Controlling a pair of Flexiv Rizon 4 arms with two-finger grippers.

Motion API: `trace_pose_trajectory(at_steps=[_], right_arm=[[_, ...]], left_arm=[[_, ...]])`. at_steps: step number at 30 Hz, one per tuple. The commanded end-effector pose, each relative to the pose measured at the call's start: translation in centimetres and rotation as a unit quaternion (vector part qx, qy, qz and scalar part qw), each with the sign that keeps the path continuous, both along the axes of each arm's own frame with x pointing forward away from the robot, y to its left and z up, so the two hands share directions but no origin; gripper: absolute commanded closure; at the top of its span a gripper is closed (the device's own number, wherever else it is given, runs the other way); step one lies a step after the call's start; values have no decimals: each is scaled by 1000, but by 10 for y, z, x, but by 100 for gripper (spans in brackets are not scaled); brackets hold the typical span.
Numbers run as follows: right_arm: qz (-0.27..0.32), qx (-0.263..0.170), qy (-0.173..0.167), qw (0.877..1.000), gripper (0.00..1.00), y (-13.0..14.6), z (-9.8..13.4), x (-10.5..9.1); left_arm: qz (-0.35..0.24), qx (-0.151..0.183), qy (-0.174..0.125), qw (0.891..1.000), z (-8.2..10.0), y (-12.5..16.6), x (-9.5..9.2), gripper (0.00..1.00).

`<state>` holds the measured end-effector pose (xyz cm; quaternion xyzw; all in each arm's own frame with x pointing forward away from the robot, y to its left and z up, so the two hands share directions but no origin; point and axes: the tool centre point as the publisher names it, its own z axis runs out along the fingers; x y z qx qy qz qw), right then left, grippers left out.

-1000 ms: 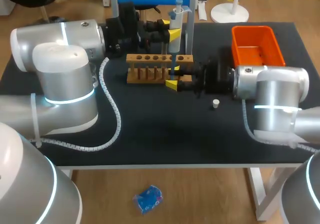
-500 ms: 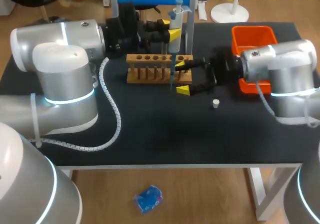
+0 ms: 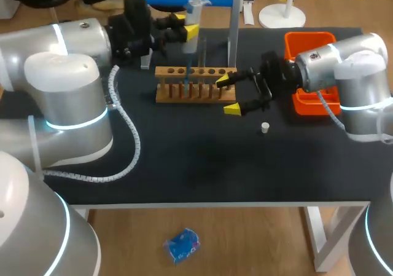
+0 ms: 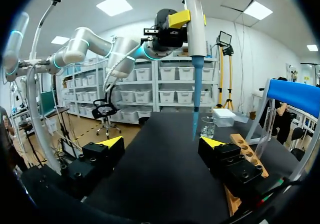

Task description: Invert the test tube, pick up the pipette, mount the tip to pipette, aspirate from beaker and dispense into the tube, eject the tip, return the pipette, and cap with the stopper.

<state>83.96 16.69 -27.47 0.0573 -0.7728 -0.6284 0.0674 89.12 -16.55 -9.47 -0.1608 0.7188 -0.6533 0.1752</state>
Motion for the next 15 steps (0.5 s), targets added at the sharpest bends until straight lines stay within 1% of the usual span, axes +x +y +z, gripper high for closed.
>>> trace_pose_trajectory(at_steps=[1, 4, 15], right_arm=[[4, 0, 1, 1000, 0, 0, 0, 2], [4, 0, 1, 1000, 0, 0, 0, 2], [4, 0, 1, 1000, 0, 0, 0, 2]], left_arm=[[28, -7, -12, 1000, 2, 36, -17, 100], [42, -18, -11, 999, 2, 48, -16, 100], [42, -18, -11, 999, 2, 48, -16, 100]])
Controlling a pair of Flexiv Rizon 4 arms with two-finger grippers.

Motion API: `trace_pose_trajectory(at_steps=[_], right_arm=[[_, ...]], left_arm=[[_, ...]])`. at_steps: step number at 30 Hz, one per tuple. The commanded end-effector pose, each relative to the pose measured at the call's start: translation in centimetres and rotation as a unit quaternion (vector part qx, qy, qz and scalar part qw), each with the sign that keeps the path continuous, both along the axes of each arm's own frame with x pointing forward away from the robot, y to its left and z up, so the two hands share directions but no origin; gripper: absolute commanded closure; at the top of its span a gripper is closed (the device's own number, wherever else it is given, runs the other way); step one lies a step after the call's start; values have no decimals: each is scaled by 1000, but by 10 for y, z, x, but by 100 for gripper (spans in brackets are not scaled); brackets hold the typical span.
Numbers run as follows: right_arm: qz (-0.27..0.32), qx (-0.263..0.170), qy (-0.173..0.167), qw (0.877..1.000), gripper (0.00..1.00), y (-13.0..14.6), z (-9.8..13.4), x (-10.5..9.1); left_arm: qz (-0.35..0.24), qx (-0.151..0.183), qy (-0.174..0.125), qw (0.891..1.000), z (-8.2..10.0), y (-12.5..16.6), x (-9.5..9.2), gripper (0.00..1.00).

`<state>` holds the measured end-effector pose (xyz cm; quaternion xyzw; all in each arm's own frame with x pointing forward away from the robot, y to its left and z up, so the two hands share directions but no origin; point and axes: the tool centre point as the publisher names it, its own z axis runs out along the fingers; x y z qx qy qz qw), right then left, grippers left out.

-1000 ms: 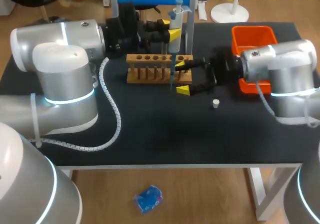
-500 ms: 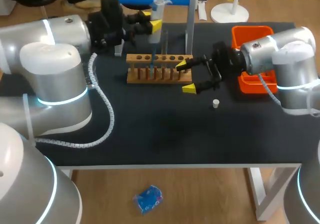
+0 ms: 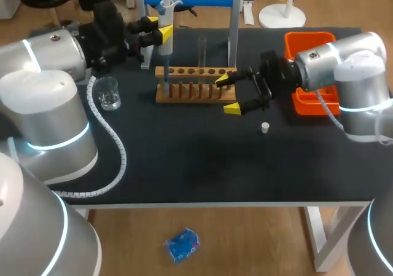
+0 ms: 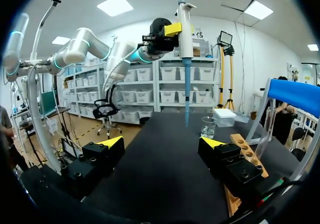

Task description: Invert the test tube, pick up the pipette, mount the tip to pipette, aspirate from beaker and dispense into the tube, eject the tip, return the pipette, and cap with the stopper.

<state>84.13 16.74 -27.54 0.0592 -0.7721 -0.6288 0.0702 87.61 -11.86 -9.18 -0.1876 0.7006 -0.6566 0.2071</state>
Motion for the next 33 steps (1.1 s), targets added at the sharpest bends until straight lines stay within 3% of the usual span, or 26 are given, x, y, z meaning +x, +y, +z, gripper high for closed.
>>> trace_pose_trajectory(at_steps=[1, 15, 19, 26, 33], right_arm=[[1, -1, 0, 1000, 0, -1, 1, 0], [1, -1, 0, 1000, 0, -1, 1, 0], [-37, 3, 10, 999, 0, 23, 1, 1], [-106, -46, -6, 993, 0, 70, 5, 2], [-127, -77, -28, 988, 0, 111, 7, 2]], left_arm=[[0, -4, -2, 1000, -1, 1, -1, 100], [4, -4, -2, 1000, 0, 10, 4, 100], [6, -12, -1, 1000, 1, 32, 9, 100], [21, -19, -17, 999, 6, 68, 8, 100], [40, -25, -33, 998, 10, 95, 12, 100]])
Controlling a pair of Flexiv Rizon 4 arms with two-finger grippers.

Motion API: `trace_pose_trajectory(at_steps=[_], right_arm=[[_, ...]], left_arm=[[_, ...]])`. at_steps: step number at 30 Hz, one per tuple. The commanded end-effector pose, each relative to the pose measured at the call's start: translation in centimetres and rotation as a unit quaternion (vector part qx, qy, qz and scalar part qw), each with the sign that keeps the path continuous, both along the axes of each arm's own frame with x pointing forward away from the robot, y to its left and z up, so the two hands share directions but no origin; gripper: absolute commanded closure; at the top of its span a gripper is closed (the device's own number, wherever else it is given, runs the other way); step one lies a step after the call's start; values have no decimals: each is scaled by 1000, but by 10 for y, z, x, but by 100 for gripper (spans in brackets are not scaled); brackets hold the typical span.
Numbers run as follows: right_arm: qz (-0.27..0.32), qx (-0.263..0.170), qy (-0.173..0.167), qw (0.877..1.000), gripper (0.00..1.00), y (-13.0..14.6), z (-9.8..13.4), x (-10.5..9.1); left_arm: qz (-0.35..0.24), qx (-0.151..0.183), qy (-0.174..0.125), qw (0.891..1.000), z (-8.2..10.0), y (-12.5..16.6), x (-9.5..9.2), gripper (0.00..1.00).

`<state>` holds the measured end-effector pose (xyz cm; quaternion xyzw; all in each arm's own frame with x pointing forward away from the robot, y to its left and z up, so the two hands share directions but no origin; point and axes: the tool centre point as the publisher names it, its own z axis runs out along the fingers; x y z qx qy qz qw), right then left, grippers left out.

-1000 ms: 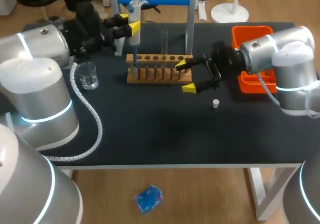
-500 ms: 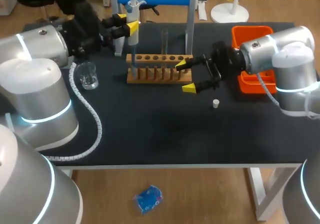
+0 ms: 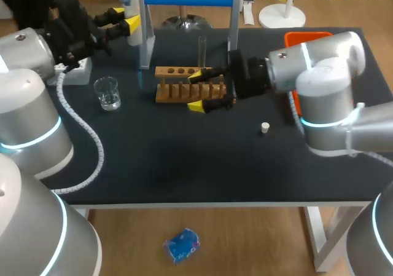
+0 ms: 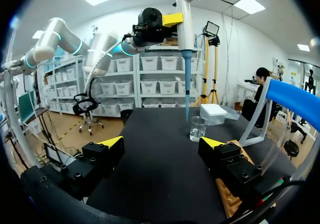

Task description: Invert the test tube, pick up the pipette, mount the tip to pipette, aspirate from beaker and dispense into the tube, eject the tip, return the pipette, and cap with the stopper.

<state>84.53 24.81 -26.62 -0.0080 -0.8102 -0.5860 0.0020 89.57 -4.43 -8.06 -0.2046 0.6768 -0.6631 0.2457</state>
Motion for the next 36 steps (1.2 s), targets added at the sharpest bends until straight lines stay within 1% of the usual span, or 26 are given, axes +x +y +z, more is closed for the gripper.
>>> trace_pose_trajectory(at_steps=[1, 3, 8, 12, 16, 19, 28, 34, 36], right_arm=[[-33, -27, -15, 999, 0, 37, -3, -2], [-30, -22, -12, 999, 0, 49, -4, -2], [-20, -11, -8, 1000, 0, 76, -12, 0], [-22, -17, -2, 1000, 0, 93, -22, 3], [-28, -20, 2, 999, 0, 108, -33, 7], [-35, -25, 4, 999, 0, 118, -42, 10], [-43, -44, 15, 998, 0, 141, -65, 26], [-49, -62, 14, 997, 0, 151, -76, 37], [-54, -72, 8, 996, 0, 152, -78, 40]], left_arm=[[0, -9, -12, 1000, 0, 25, -7, 100], [9, -1, -20, 1000, 1, 32, -4, 100], [35, -9, -22, 999, 1, 61, 8, 100], [58, -12, -23, 998, 0, 79, 17, 100], [67, -16, -24, 997, -3, 91, 25, 100], [70, -19, -23, 997, -5, 95, 29, 100], [71, -21, -22, 997, -10, 106, 43, 100], [72, -20, -22, 997, -15, 112, 52, 100], [71, -20, -21, 997, -17, 113, 55, 100]])
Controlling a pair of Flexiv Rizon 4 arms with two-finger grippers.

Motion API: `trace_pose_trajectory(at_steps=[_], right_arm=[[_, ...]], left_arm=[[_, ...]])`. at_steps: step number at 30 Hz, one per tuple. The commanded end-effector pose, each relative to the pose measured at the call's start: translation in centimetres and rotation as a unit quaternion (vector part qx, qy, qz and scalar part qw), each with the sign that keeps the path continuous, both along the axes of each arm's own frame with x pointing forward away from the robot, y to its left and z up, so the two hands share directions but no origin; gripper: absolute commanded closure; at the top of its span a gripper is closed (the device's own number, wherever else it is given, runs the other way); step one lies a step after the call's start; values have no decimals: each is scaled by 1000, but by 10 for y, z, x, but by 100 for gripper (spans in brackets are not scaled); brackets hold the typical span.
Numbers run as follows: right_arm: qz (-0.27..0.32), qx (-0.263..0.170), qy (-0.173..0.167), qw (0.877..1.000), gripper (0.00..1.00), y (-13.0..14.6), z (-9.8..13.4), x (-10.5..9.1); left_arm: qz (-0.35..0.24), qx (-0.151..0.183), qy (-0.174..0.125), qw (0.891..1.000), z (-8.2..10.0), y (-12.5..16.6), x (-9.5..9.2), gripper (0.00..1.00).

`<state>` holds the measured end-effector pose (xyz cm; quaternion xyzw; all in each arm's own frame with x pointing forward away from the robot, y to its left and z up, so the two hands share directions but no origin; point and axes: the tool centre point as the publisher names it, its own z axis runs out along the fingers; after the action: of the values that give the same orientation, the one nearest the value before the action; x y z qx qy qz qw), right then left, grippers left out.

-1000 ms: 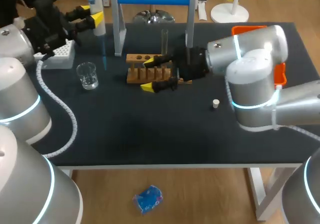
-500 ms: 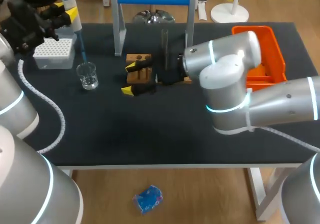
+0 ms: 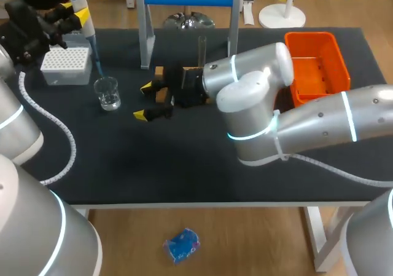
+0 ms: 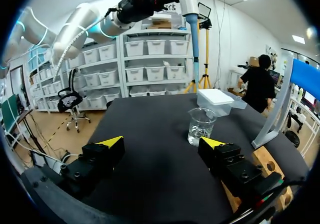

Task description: Invert the test tube, pick up the pipette, mount the tip to pipette, aspirate from beaker and dispense into the tube, eject the tip, return the pipette, and cap with the stopper.

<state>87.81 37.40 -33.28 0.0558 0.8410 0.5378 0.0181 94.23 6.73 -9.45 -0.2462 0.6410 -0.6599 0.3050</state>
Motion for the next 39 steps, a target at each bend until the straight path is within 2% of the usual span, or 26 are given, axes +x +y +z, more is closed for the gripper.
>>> trace_pose_trajectory(at_steps=[1, 11, 32, 39], right_arm=[[-5, -18, -4, 1000, 0, 27, -12, 9], [-37, -49, -20, 998, 0, 22, -15, 18], [-37, -49, -20, 998, 0, 22, -15, 18], [-37, -49, -20, 998, 0, 22, -15, 18]], left_arm=[[-5, 0, 0, 1000, -4, 2, 9, 100], [-4, 2, 2, 1000, -8, 3, 15, 100], [-4, 2, 2, 1000, -8, 3, 15, 100], [-7, -1, 6, 1000, -19, 4, 19, 100]])
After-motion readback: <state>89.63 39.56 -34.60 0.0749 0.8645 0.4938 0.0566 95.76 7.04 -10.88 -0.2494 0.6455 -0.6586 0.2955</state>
